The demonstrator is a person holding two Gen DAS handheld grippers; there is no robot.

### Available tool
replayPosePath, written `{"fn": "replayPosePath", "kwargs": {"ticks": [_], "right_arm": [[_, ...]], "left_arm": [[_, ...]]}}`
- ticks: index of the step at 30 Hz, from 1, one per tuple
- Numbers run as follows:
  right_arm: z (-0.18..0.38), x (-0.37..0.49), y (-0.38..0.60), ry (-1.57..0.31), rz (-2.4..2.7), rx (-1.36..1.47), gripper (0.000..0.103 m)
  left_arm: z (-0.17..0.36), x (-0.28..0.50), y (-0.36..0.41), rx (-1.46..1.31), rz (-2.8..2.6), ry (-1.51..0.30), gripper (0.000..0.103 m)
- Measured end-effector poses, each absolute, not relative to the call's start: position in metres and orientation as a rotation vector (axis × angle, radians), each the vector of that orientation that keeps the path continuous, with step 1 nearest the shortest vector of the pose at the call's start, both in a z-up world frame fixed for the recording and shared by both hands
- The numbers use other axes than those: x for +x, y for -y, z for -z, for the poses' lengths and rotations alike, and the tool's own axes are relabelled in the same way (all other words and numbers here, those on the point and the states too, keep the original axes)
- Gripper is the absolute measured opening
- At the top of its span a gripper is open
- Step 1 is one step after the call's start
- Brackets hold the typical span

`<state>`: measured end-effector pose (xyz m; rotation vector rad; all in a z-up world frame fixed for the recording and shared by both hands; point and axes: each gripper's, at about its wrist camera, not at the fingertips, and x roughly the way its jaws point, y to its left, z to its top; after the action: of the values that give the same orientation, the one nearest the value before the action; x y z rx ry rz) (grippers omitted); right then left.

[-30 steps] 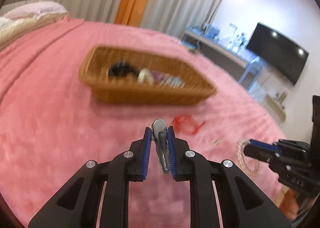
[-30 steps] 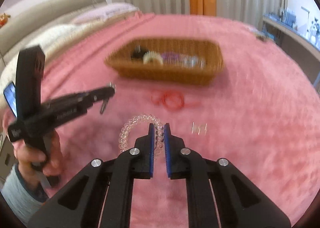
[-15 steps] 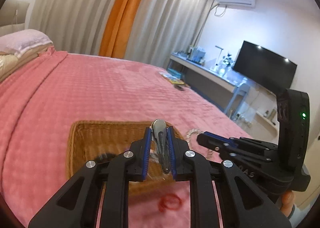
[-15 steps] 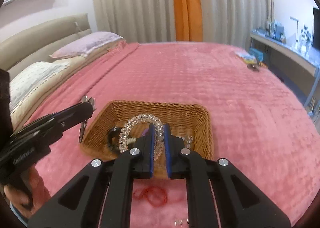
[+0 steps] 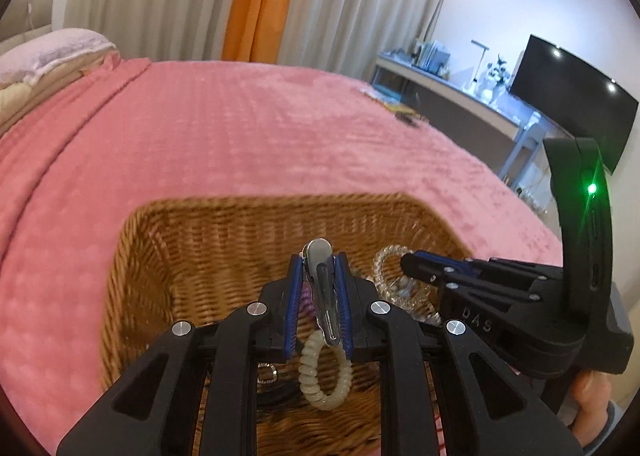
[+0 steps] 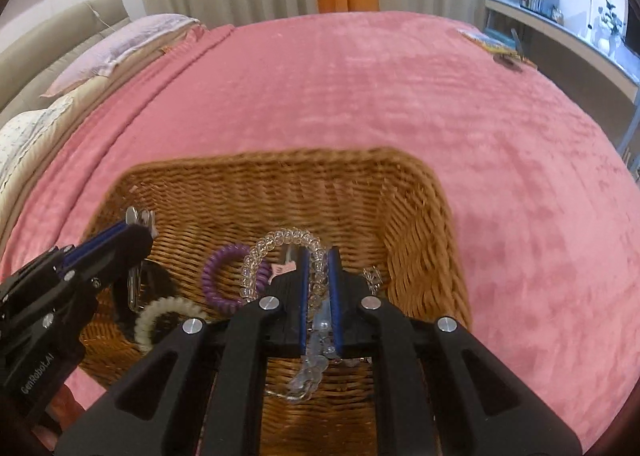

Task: Organize jewelry
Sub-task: 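Carry the hair clip and bead bracelet into the basket and open both tools, then grasp the red cord with the left tool while the right tool grasps the small silver ring charm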

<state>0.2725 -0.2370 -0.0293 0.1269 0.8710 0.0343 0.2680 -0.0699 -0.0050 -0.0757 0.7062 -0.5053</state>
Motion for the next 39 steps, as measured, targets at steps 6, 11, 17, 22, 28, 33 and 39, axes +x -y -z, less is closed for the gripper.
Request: {"fn": "replayPosePath", "kwargs": {"ticks": [6,11,17,22,28,33,39], "right_arm": [[0.037,0.271,0.248,-0.894,-0.042,0.191,0.008],[0.017,0.254,0.254,-0.855,-0.052,0.197,0.022],[-0.022,0.205,0.263,-0.762,-0.106,0.207,0.024],[-0.049,0.164,0.276,-0.720,-0.116,0.256,0.025],[-0.058,0.110,0.273,-0.661,-0.077,0.145,0.046],[-0.026,0.079,0.272,-0.708,-0.043,0.057,0.046],[0.033,0.073,0.269,-0.827,-0.068,0.032,0.045]], "left_arm": [[0.001,0.258,0.075,-0.034,0.518,-0.696,0.026],[-0.021,0.234,0.072,-0.051,0.539,-0.635,0.035],[-0.054,0.193,0.066,-0.090,0.598,-0.559,0.039],[-0.074,0.155,0.065,-0.109,0.623,-0.512,0.040],[-0.075,0.117,0.067,-0.113,0.639,-0.503,0.051],[-0.046,0.098,0.068,-0.121,0.647,-0.549,0.064],[0.007,0.107,0.077,-0.118,0.648,-0.696,0.064]]}}
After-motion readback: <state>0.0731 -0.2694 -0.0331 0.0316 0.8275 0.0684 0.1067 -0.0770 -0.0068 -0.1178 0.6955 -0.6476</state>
